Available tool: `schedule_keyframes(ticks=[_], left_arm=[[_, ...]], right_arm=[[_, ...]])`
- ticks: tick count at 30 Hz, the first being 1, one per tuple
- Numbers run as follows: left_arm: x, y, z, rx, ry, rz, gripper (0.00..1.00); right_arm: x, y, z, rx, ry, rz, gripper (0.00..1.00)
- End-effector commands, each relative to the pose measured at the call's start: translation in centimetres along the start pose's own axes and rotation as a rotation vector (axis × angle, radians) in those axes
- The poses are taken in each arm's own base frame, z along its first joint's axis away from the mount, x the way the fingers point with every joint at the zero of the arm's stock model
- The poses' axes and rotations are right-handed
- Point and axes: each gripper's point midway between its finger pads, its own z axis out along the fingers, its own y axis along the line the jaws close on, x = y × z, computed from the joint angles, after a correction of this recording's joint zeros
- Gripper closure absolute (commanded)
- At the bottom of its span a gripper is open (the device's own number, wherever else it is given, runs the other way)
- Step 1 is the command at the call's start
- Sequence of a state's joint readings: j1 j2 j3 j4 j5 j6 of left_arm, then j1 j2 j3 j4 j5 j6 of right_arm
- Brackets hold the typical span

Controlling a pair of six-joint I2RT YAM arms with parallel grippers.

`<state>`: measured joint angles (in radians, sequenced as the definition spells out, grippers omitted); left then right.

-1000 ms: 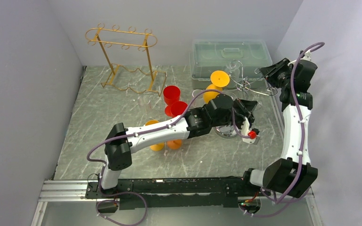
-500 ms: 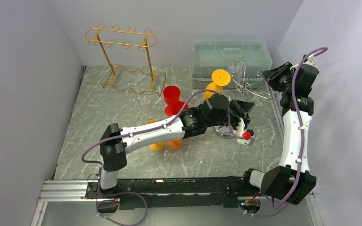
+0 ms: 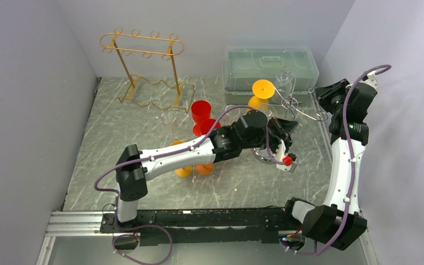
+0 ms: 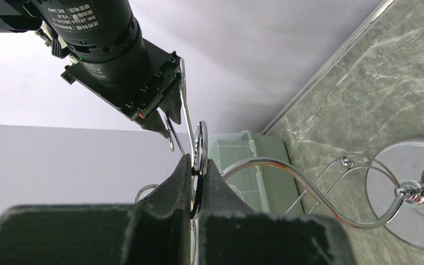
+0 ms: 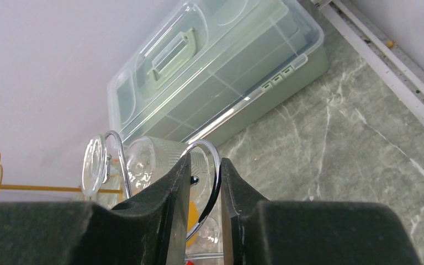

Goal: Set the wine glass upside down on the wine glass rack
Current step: Adjust the wine rack at the center of the board.

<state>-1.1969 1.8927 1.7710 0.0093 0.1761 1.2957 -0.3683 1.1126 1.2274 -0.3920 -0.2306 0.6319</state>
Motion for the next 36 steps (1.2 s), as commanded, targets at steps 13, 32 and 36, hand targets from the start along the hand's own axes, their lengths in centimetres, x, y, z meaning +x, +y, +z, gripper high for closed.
schedule_keyframes(ticks=[13,32,36], left_arm=[[7.8,5.8,-6.2,-0.172,0.256,-0.064,1.00],[8.2,3.4,-8.5,-0.107,0.285,-0.037,1.00],[8.8,3.7,-9.0,-0.106,0.300,-0.045,1.00]], right_arm=[[-0.6,-2.4,-2.3,0.097,-0.070,-0.025,1.00],[1.8,-1.4,-4.2,0.032,-0.033,0.033,1.00],[2.3,-1.6,-4.4,0.038,-0.020,0.039,1.00]])
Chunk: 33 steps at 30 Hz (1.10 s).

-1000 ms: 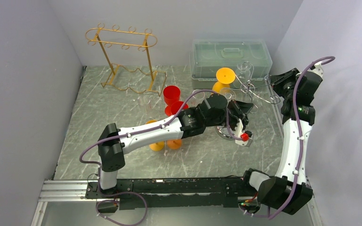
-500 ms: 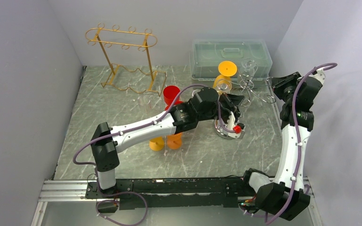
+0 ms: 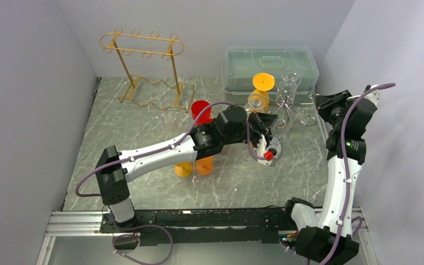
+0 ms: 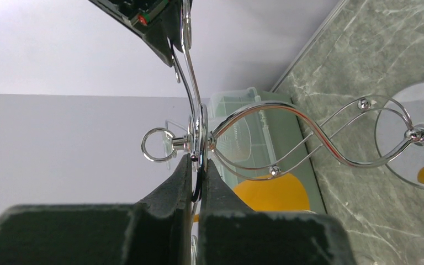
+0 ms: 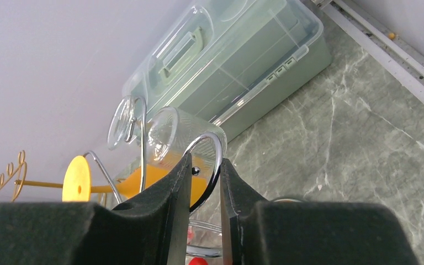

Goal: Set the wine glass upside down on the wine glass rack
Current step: Adjust the wine rack at the center of the board.

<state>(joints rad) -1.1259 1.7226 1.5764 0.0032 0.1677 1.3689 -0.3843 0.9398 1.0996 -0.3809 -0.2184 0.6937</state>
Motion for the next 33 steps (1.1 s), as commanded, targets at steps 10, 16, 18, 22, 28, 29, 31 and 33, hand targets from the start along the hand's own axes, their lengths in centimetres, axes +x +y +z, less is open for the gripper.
schedule_keyframes(ticks=[10,16,18,22,28,29,31,33], left_arm=[[6.2,3.5,-4.0,-0.119,0.226,-0.136,1.00],[4.6,2.1,-4.4,-0.055,0.190,-0.158,0.83],[4.0,1.9,-4.4,-0.045,0.177,-0.155,0.78],[3.2,1.9,-4.4,-0.040,0.162,-0.162,0.72],[1.9,1.7,-3.9,-0.032,0.137,-0.165,0.69],[1.6,1.7,-3.8,-0.032,0.133,-0.165,0.68],[1.0,1.8,-3.6,-0.033,0.121,-0.166,0.66],[0.4,2.1,-3.5,-0.040,0.113,-0.167,0.59]], right_arm=[[0.7,-1.0,-1.8,0.073,0.035,-0.035,0.89],[-0.7,0.9,-2.8,0.035,0.003,-0.071,0.53],[-1.3,1.9,-3.1,0.006,-0.005,-0.083,0.48],[-2.5,3.5,-3.8,-0.030,-0.024,-0.100,0.41],[-3.5,3.8,-4.9,-0.011,-0.061,-0.114,0.40],[-3.6,3.8,-5.0,-0.008,-0.067,-0.114,0.40],[-3.8,4.0,-5.3,-0.012,-0.074,-0.118,0.40],[-4.1,4.3,-5.8,-0.013,-0.083,-0.132,0.40]])
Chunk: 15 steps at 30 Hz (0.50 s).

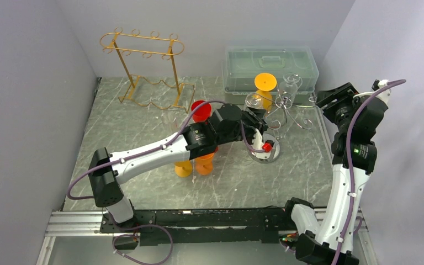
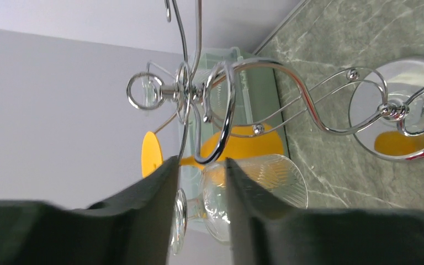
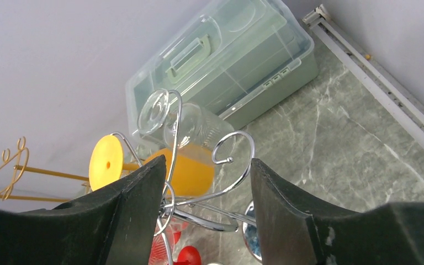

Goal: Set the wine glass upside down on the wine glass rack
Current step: Adjust the wine rack at the center of the board.

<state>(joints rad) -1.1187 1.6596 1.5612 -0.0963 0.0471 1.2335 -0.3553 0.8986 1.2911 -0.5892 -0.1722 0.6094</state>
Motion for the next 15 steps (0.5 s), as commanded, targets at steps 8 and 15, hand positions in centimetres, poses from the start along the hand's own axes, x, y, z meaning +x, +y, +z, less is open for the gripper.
schedule_keyframes(ticks=[8,15], left_arm=[[-5.3,4.9,-3.1,-0.093,-0.085,-0.102,0.04],[-7.6,6.5,-7.9,-0.092,-0.158,-0.166,0.00]], right_arm=[[-3.5,6.2,-5.7,-0.159,-0.063,-0.129,0.60],[1.4,6.5,-8.6,-0.231,0.094,-0.193,0.72]])
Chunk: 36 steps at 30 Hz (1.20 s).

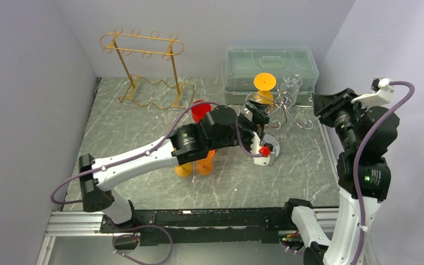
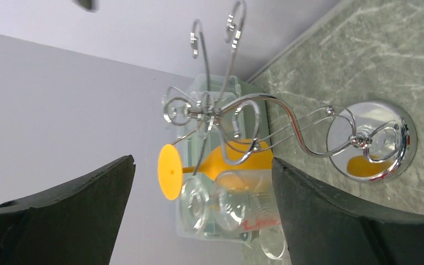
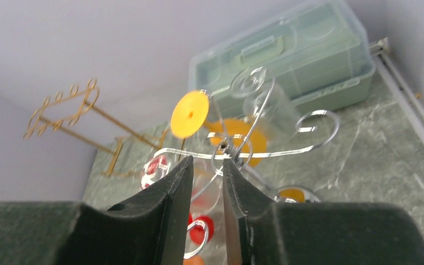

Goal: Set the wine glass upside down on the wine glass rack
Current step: Adjust the wine rack at the center of the board, then move the wine rack to the center of the board.

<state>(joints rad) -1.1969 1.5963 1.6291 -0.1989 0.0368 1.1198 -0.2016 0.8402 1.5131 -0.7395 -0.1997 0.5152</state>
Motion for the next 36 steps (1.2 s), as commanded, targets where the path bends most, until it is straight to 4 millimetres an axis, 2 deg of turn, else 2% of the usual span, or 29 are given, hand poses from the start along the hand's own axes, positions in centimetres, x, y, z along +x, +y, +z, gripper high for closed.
schedule_keyframes(ticks=[1,4,8,12,17,26,31,36], left_arm=[[-3.6,4.8,-5.7,-0.097,-0.090,-0.064,0.01],[-3.7,6.1,-8.0,-0.147,-0.086,-0.055,0.01],[-4.0,8.2,-10.7,-0.222,-0.081,-0.061,0.01],[-4.2,9.9,-12.4,-0.267,-0.067,-0.048,0.00],[-4.5,11.8,-13.6,-0.314,-0.053,-0.054,0.00],[-5.1,13.7,-14.7,-0.366,-0.064,-0.030,0.01],[-5.4,14.2,-15.0,-0.383,-0.073,-0.034,0.01],[-5.6,14.4,-15.2,-0.389,-0.081,-0.022,0.01]], right_arm=[[4.1,0.0,-2.3,-0.025,0.135,-0.046,0.75],[7.1,-0.9,-3.8,-0.016,0.221,-0.051,0.81],[11.4,-1.9,-5.4,-0.012,0.372,-0.036,0.99],[16.4,-2.9,-7.0,-0.013,0.565,0.019,1.00],[22.6,-5.8,-8.3,0.048,0.715,0.083,1.00],[29.7,-10.0,-4.9,0.152,0.683,0.281,1.00],[32.3,-12.0,-2.3,0.243,0.670,0.351,1.00],[34.9,-13.1,-0.3,0.292,0.605,0.474,1.00]])
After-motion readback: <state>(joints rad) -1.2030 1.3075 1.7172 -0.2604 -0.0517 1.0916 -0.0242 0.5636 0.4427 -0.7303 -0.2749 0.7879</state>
